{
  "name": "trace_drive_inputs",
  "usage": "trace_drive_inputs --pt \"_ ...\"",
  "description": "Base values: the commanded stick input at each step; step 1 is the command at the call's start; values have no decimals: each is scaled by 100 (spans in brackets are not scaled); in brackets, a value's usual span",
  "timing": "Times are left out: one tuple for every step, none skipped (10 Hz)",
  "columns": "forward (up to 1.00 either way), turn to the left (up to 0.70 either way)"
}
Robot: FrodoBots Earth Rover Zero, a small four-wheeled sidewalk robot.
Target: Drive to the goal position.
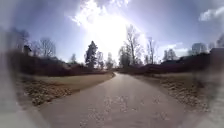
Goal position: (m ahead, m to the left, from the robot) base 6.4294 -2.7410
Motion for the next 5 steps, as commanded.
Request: trace_drive_inputs --pt "100 0" --pt "100 0" --pt "100 0" --pt "100 0" --pt "100 0"
